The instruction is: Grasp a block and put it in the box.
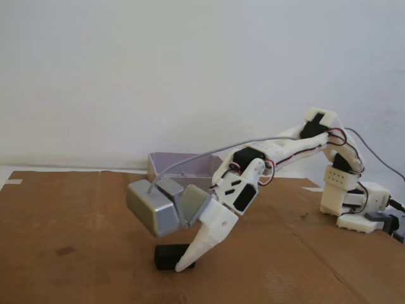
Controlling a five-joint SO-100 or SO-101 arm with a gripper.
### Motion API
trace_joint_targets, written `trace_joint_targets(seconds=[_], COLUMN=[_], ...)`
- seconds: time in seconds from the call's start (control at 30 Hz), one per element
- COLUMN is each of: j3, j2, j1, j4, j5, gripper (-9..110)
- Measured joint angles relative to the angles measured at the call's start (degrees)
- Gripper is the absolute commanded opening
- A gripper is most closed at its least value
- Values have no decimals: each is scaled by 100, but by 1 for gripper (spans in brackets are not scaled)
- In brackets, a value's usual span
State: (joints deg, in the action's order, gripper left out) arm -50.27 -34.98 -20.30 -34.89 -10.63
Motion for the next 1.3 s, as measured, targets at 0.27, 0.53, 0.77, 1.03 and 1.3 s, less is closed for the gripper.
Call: trace_joint_targets(seconds=[0.27, 0.53, 0.77, 1.03, 1.3], j3=[0, 0, 0, 0, 0], j2=[0, 0, 0, 0, 0], j1=[0, 0, 0, 97, 88], j4=[0, 0, 0, 0, 0], j5=[0, 0, 0, 53, 62], gripper=[49, 46, 28, 18, 10])
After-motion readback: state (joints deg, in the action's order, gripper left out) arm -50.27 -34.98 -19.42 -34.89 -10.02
